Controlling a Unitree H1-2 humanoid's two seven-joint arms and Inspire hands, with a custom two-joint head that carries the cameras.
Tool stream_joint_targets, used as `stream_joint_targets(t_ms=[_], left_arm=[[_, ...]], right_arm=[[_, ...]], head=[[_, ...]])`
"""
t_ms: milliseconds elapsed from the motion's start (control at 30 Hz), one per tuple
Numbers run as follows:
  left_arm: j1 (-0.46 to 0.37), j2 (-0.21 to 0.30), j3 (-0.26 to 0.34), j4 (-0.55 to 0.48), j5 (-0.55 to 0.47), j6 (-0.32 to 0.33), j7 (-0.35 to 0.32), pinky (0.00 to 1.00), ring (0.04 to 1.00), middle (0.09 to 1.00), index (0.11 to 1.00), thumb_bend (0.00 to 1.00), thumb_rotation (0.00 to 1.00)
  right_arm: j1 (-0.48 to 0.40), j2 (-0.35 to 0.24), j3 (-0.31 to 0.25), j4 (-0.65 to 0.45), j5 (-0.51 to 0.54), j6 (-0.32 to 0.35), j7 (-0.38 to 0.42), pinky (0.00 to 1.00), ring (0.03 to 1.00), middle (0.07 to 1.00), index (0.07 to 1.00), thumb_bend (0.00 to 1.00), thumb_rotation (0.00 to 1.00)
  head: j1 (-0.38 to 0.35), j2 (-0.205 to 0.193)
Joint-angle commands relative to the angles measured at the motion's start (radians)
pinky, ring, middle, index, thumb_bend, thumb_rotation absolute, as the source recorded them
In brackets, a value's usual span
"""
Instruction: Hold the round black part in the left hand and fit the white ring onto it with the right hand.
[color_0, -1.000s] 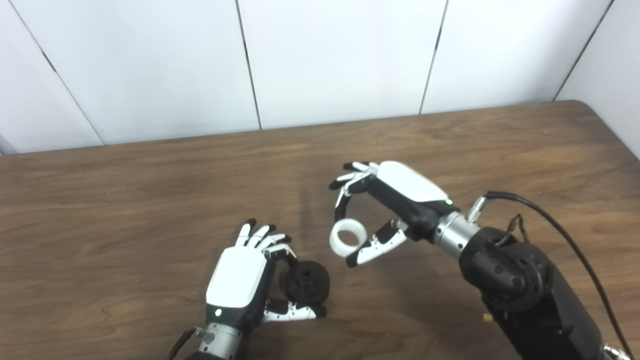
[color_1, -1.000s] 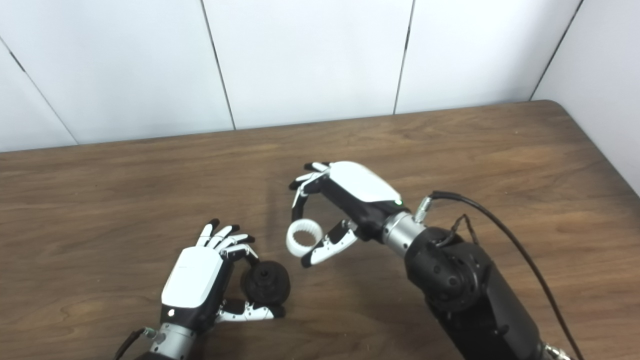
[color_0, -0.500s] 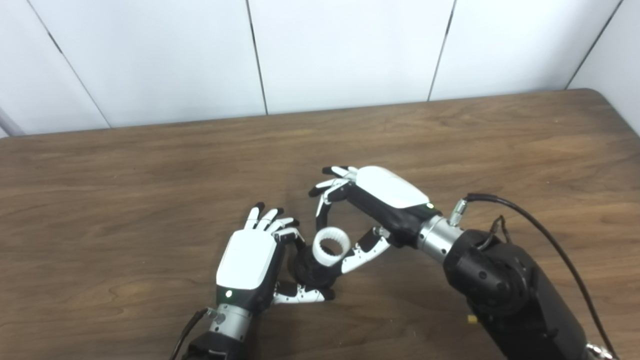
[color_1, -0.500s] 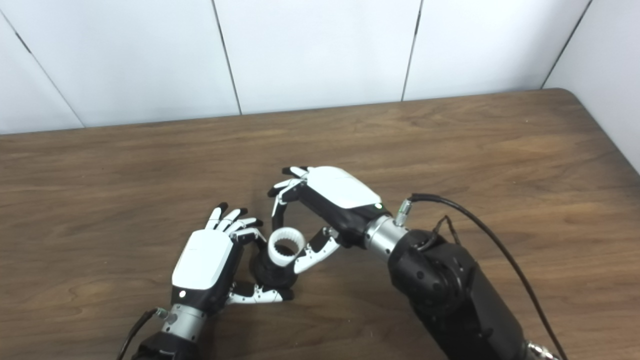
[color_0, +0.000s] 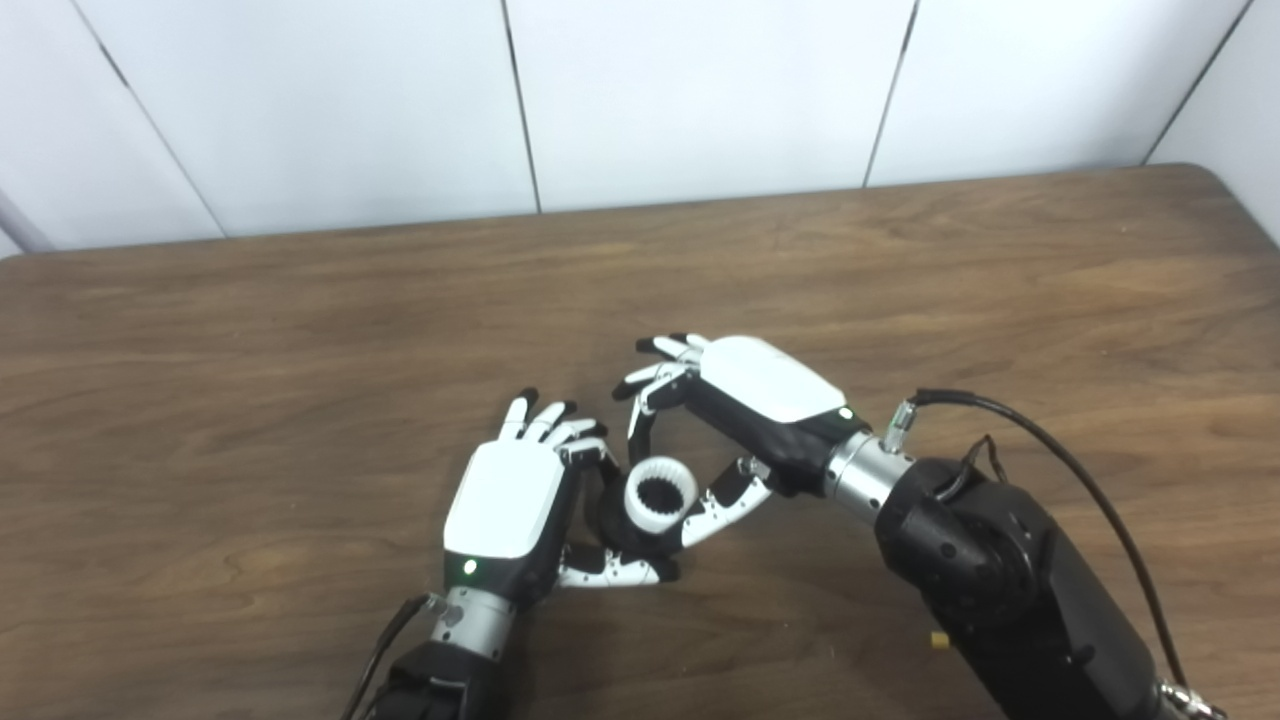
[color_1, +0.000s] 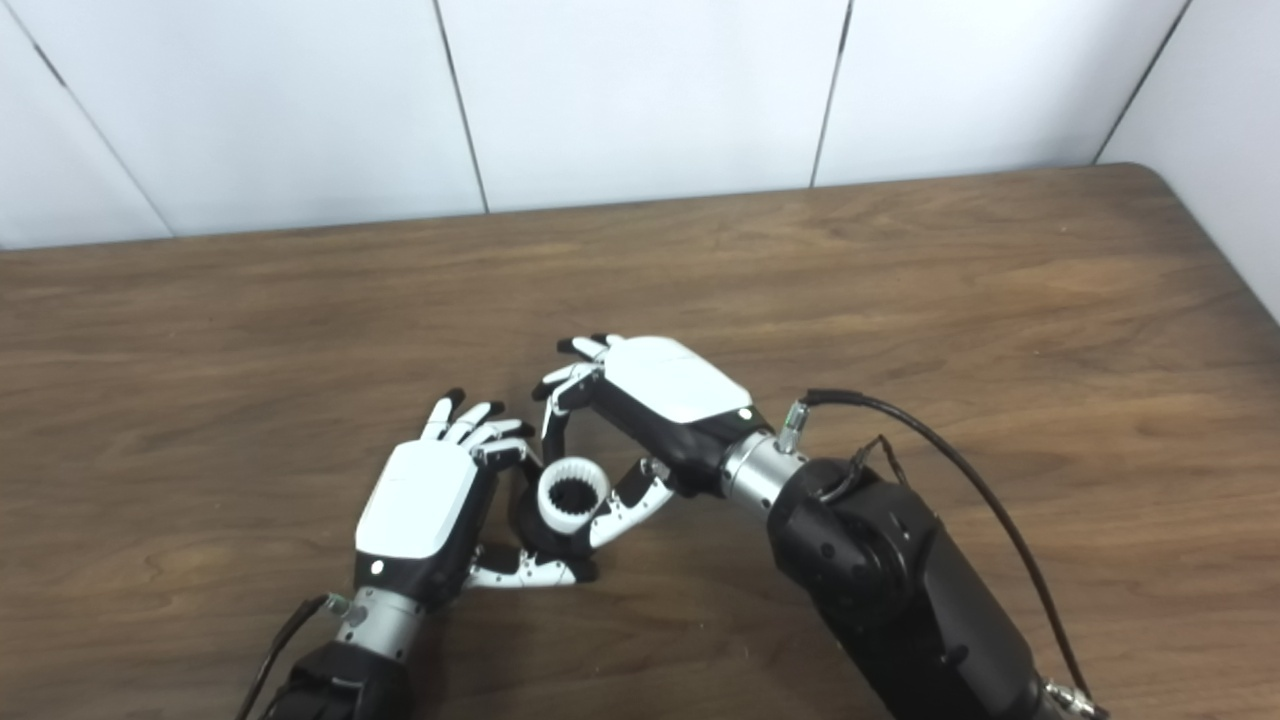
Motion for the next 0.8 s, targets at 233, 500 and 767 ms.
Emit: stream_joint_targets(t_ms=[233, 500, 767], left_arm=[[0.001, -0.009, -0.021, 0.01, 0.011, -0.006, -0.028, 1.0, 0.888, 0.778, 0.484, 0.52, 0.06], [0.001, -0.01, -0.024, 0.009, 0.01, -0.003, -0.035, 1.0, 0.895, 0.779, 0.485, 0.52, 0.06], [0.001, -0.011, -0.027, 0.008, 0.01, -0.002, -0.036, 1.0, 0.896, 0.779, 0.484, 0.52, 0.06]], right_arm=[[-0.012, 0.012, -0.019, 0.007, -0.007, -0.049, -0.033, 1.0, 0.97, 0.822, 0.481, 0.52, 0.13], [-0.012, 0.022, -0.025, 0.021, -0.002, -0.063, -0.044, 1.0, 0.969, 0.823, 0.481, 0.52, 0.13], [-0.014, 0.034, -0.029, 0.033, 0.007, -0.062, -0.041, 1.0, 0.971, 0.826, 0.481, 0.52, 0.13]], head=[[0.005, 0.0], [0.007, -0.001], [0.008, 0.0]])
